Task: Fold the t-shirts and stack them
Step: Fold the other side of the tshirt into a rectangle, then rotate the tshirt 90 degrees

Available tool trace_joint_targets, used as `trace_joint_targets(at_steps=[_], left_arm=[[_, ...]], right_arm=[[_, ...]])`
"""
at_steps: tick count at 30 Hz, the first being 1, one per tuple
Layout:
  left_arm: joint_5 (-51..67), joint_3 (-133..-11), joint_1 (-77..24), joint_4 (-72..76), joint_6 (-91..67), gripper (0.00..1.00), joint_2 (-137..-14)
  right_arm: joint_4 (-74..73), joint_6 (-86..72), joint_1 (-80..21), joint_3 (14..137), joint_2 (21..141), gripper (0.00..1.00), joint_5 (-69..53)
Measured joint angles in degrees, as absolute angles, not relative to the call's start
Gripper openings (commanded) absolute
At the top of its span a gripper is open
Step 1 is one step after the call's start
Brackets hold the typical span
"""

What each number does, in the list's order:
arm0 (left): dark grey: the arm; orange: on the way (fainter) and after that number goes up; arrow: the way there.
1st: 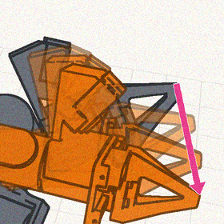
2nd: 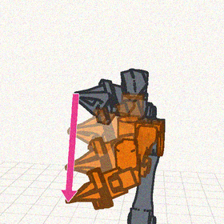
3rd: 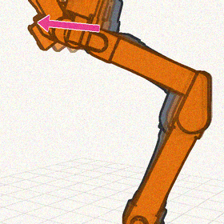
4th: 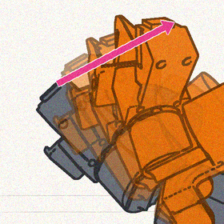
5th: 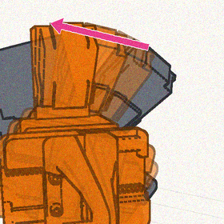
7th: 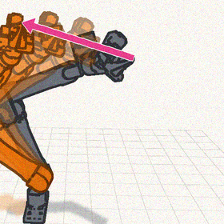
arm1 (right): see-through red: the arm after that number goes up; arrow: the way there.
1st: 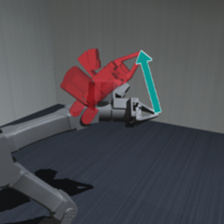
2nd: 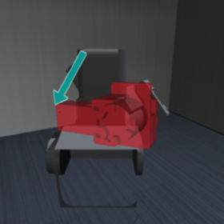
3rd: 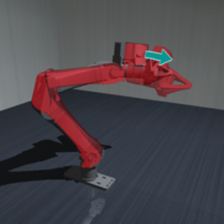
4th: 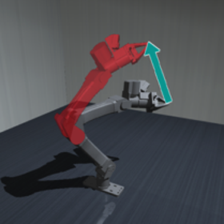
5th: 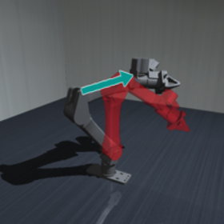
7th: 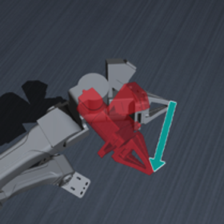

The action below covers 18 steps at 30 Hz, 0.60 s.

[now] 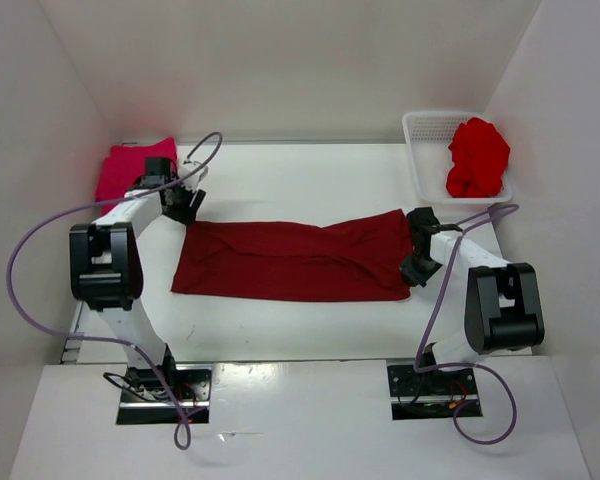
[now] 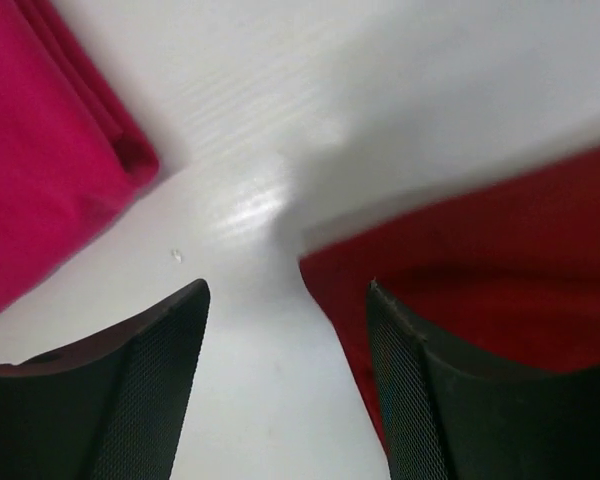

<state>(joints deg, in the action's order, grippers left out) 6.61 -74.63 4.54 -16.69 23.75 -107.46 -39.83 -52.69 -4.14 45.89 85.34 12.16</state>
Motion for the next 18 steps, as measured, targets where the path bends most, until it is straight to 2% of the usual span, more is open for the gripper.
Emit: trace_joint_targets(at_steps=[8, 13, 18], left_arm=[[12.5, -68.4, 2.3, -24.8, 39.8, 0.68, -90.3], [11.7, -59.0, -1.8, -29.9, 47.3, 0.68, -91.1], [11.5, -57.3, -4.6, -31.4, 49.1, 0.7, -92.5]], right_arm=[[-39.6, -51.8, -4.5, 46.0, 85.6, 0.05, 11.9], [-39.5, -51.5, -4.5, 46.0, 85.6, 0.05, 11.8], [-39.4, -51.2, -4.5, 46.0, 85.6, 0.05, 11.8]])
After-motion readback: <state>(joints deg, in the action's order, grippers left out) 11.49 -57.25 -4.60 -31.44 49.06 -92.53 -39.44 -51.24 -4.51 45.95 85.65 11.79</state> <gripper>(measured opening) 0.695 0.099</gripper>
